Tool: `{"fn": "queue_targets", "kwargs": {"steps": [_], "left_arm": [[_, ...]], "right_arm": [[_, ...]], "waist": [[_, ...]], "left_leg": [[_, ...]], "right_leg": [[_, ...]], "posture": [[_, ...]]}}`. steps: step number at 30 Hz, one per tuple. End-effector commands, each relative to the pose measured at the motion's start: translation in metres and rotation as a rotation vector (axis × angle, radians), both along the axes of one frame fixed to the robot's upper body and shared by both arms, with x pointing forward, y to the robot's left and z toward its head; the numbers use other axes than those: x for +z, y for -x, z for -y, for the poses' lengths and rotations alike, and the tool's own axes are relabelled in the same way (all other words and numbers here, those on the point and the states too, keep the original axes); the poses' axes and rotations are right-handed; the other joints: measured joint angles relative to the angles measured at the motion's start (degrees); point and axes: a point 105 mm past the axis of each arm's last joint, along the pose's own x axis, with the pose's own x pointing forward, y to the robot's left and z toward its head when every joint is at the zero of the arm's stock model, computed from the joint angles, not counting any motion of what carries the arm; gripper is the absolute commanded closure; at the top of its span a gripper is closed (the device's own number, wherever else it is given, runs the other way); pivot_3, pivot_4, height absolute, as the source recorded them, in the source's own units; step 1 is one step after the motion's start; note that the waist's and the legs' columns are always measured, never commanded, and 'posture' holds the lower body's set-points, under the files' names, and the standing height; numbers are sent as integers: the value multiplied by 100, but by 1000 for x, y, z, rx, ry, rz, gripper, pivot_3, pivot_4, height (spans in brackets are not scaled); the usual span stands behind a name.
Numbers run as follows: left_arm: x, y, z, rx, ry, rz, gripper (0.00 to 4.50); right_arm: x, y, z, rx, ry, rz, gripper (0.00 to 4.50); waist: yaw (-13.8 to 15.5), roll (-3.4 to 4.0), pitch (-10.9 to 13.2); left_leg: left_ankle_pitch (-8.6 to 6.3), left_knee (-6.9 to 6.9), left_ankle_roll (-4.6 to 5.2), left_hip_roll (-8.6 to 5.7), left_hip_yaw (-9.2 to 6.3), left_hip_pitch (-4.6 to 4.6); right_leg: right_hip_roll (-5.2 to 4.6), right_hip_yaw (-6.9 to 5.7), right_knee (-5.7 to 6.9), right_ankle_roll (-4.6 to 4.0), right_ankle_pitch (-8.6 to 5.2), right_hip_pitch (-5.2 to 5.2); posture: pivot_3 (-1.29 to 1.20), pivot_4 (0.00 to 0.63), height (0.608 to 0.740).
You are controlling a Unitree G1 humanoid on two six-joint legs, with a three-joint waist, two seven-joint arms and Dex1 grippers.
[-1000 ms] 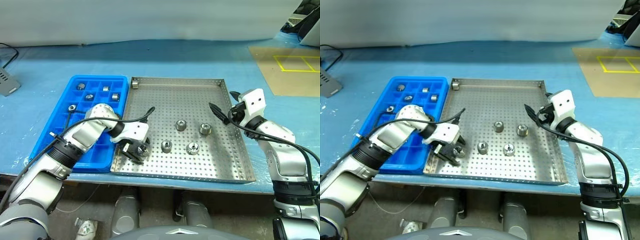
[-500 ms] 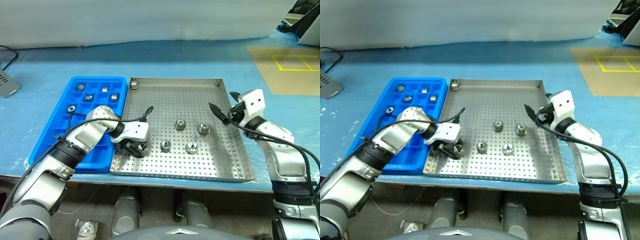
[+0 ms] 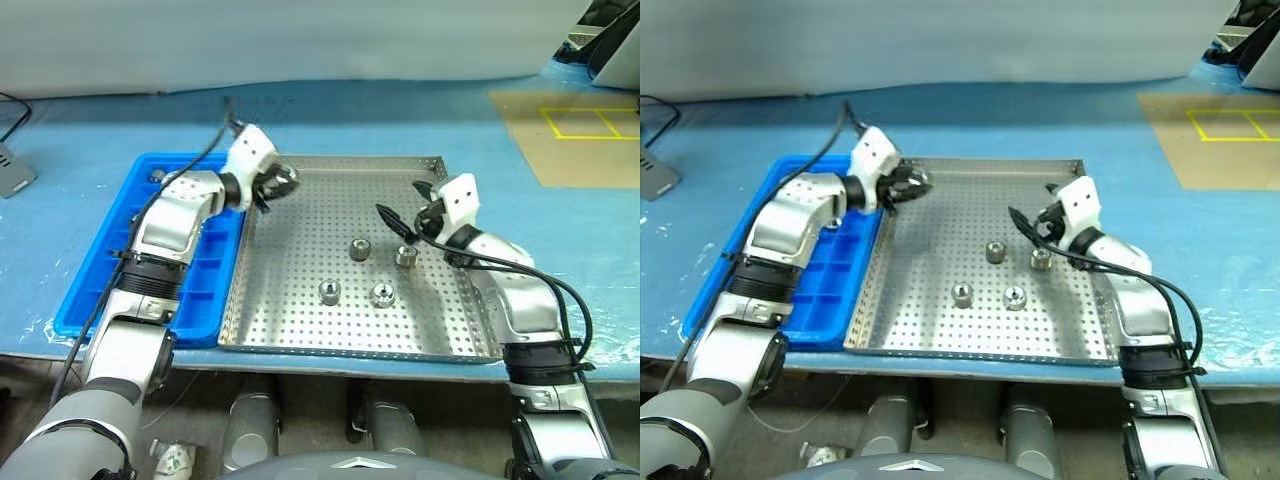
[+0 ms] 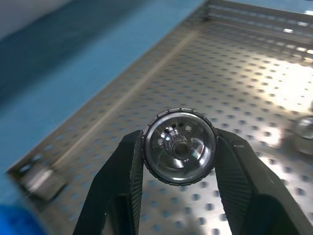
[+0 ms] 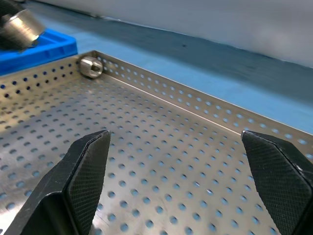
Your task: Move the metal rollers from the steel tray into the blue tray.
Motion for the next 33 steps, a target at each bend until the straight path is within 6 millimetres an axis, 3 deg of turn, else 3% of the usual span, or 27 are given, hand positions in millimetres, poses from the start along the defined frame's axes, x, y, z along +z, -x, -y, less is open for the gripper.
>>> {"fn": "queue_targets", "kwargs": {"steps": [1, 5, 8, 11, 16, 25, 31, 32, 33], "left_arm": [[17, -4, -46, 220, 52, 112, 2790], [7, 19, -76, 303, 157, 129, 2790], [-13, 45, -94, 323, 86, 101, 2790], [-23, 64, -126, 464, 79, 75, 2790], [-39, 87, -161, 648, 40, 24, 2790], [-97, 127, -182, 851, -31, -171, 2790], [-108, 134, -195, 955, -17, -232, 2790], [-108, 133, -198, 974, -7, -233, 2790], [-107, 131, -201, 992, 5, -231, 2440]], "right_arm": [[5, -5, -19, 77, 3, 34, 0], [1, -11, -36, 143, 1, 27, 0], [-3, -14, -47, 190, -1, 17, 0], [-8, -15, -56, 226, 7, 10, 0], [-14, -15, -62, 253, -1, -2, 0], [-20, -14, -59, 241, -9, -10, 0], [-23, -11, -55, 219, -17, -17, 0], [-19, -17, -50, 175, -46, -18, 0], [-9, -31, -40, 90, -97, -16, 0]], "waist": [[23, 0, 0], [113, 0, 0], [178, -4, 0], [304, -6, 0], [438, -7, -1], [450, -15, -8], [442, -12, -14], [440, -11, -14], [437, -10, -14]], "left_leg": [[-2, 2, 3, 0, 0, -1], [-5, 0, 6, 1, -1, -6], [-7, 2, 8, 3, -1, -12], [-5, 4, 4, 7, -1, -10], [-5, 10, 2, 7, -3, -1], [-5, 9, 2, 6, -7, 8], [-3, -12, -1, 5, -6, 29], [-3, -12, -1, 4, -6, 32], [-3, -13, -2, 3, -6, 35]], "right_leg": [[0, 0, -1, 0, 0, 0], [-1, 0, -5, -1, 0, -2], [-2, -1, -5, -2, 0, -4], [-1, -3, 1, -2, 0, -6], [-2, -2, 5, 26, -16, 4], [-1, 1, 4, 37, -23, 13], [0, 1, 3, 40, -25, 19], [0, 2, 3, 41, -25, 20], [0, 3, 3, 41, -25, 21]], "posture": [[169, 150, 740], [228, 150, 740], [278, 150, 740], [298, 150, 740], [331, 150, 740], [318, 150, 740], [305, 150, 740], [298, 150, 740], [294, 150, 740]]}}
